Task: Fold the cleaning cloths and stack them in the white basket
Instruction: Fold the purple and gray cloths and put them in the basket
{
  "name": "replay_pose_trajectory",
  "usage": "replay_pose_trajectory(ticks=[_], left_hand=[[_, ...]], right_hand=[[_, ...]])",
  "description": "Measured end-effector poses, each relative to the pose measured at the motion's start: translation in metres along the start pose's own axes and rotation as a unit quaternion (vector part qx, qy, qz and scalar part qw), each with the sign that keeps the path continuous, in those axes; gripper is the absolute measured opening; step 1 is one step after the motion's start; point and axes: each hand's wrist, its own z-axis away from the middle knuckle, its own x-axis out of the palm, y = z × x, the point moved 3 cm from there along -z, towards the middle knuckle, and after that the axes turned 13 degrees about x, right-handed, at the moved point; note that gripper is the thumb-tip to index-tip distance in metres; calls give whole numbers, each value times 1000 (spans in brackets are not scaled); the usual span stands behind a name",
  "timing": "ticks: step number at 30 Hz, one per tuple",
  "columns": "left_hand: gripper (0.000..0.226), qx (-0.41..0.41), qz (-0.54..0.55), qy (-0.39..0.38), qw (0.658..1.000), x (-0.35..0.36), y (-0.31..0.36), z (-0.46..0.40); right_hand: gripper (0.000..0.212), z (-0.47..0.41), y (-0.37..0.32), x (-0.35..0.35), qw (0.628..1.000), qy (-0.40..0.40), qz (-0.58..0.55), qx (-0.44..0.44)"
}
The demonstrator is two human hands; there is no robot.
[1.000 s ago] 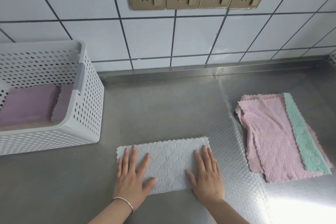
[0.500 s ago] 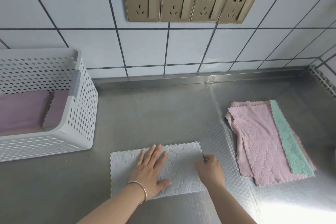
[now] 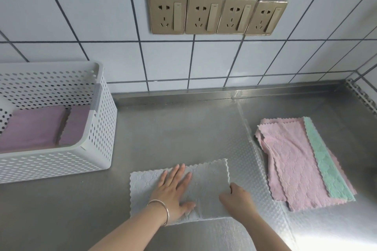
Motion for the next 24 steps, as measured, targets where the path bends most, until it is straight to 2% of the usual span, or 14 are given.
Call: replay_pose_trajectory(ticks=[4,8,11,13,15,17,18,20,22,24], left_hand=[[98,-10,23,-7,1000,-1,-2,-2],[115,4,55,-10,998,-14,0,-4],[117,-23,111,53,992,-28,0,13],[114,-52,163,139,975,-33,0,32],[101,-112,294,225,922,-40,0,52],[63,-157,414,264,857,-49,2,66],[54,-162,441,274,839,-51,3,70],[46,-168,454,289,826,-52,3,75],[38,-192,442,296,825,-49,-1,78],[37,-216,427,301,825,-47,-7,79]], right_hand=[[6,13,-8,1,999,10,9,-36],[18,24,-16,4,996,29,-1,-81],[17,36,-25,10,990,36,-25,-132],[10,45,-32,17,986,47,-26,-161],[11,52,-38,30,980,64,-22,-187],[19,61,-46,42,974,80,12,-212],[23,64,-49,51,969,87,37,-227],[27,66,-52,63,960,104,69,-251],[28,71,-57,70,944,155,90,-276],[46,75,-59,80,921,190,118,-318]])
